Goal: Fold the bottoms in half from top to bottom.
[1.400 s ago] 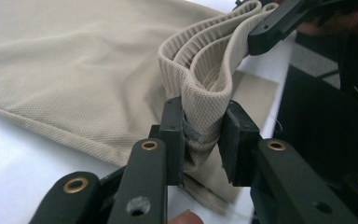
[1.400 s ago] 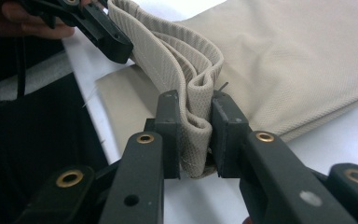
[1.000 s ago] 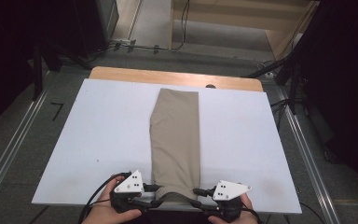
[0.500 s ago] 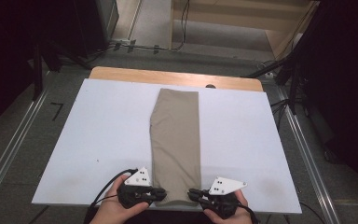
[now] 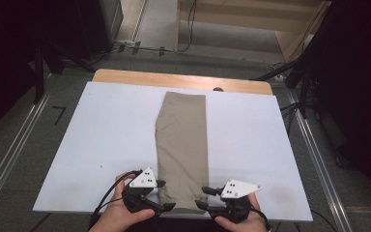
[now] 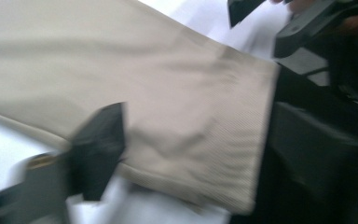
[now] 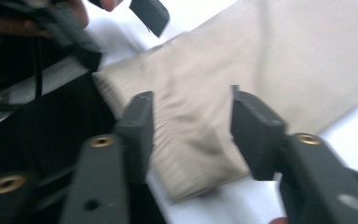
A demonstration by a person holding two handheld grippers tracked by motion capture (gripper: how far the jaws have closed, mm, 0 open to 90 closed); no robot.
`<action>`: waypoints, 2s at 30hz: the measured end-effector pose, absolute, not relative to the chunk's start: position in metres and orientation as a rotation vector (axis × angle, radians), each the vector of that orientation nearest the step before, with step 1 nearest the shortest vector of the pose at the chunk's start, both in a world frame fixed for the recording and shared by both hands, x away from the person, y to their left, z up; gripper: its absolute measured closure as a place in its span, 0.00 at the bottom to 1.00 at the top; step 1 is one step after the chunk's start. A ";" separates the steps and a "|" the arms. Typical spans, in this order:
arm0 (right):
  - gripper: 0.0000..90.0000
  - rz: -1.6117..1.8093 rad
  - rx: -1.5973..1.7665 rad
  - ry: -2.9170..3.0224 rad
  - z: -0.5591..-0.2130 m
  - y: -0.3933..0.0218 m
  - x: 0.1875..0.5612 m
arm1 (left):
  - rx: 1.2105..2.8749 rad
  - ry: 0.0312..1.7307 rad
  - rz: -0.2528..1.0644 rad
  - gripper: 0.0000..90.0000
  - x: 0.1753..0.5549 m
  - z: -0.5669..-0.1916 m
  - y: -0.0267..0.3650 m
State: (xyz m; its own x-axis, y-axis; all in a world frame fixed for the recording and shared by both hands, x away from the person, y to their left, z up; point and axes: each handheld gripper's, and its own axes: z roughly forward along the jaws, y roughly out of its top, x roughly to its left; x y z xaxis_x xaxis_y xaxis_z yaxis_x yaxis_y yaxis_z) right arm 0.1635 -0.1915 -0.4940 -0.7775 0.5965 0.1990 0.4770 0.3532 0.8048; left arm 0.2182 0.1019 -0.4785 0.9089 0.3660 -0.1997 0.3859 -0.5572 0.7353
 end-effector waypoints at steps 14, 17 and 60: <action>0.20 1.327 1.089 2.351 -0.465 -0.212 0.262 | 2.143 0.561 -0.022 0.00 0.313 -0.465 0.104; 0.19 1.297 1.088 2.353 -0.465 -0.210 0.288 | 2.125 0.577 -0.009 0.00 0.336 -0.464 0.104; 0.54 1.086 1.421 2.227 -0.520 -0.224 0.532 | 2.105 0.803 0.012 0.05 0.476 -0.459 0.091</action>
